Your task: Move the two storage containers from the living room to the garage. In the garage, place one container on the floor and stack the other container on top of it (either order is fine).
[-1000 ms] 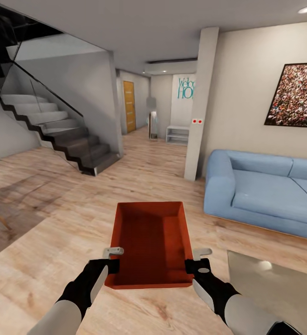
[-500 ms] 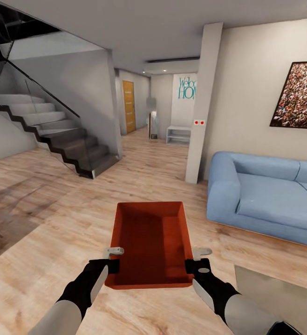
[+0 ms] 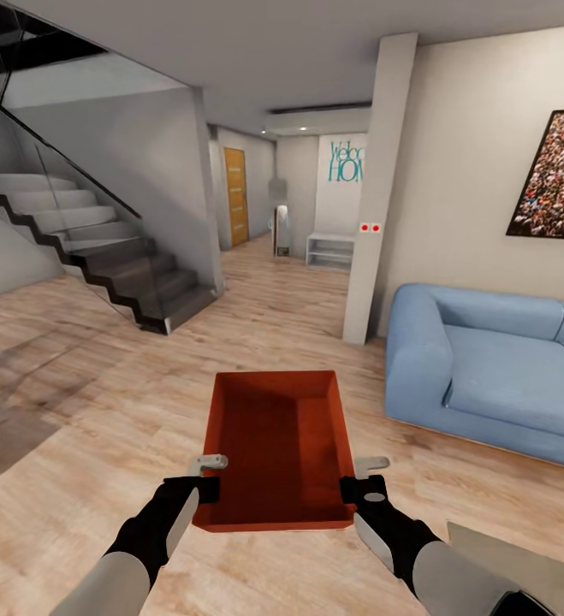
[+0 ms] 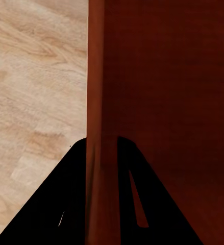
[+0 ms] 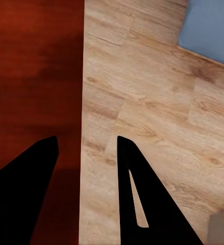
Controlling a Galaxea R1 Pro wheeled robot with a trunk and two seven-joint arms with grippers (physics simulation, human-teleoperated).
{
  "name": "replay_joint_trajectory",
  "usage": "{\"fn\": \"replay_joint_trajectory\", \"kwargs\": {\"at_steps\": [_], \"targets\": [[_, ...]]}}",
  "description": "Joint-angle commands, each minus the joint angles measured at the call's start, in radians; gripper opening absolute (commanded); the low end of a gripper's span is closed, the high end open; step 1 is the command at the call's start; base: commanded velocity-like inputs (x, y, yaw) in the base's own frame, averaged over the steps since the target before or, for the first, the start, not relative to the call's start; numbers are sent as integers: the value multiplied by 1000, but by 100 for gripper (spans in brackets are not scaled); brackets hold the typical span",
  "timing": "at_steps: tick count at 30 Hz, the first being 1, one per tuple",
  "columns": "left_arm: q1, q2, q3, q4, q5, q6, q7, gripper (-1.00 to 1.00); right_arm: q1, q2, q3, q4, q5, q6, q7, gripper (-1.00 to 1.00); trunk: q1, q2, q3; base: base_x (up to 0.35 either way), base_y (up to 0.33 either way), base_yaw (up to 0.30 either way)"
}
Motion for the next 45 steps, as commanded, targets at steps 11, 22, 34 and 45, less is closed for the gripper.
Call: {"fn": "replay_joint_trajectory", "kwargs": {"at_steps": [11,22,34,45], "targets": [[-1,-1,20,-2,-19,-3,29,-100,0,15,5,-2,-14,5,-9,-100,1,-1,-2,322,0,0],[-1,0,20,0,-19,-3,28,-100,0,15,5,-2,-14,5,-9,-100,1,-1,-2,322,0,0],[-1,1,20,3,-19,-3,27,-100,0,15,5,-2,-14,5,-8,-100,1,-1,-2,322,0,0],[-1,1,20,3,-19,-3,27,-100,0,16,5,-2,-14,5,-9,-100,1,-1,-2,322,0,0]]}}
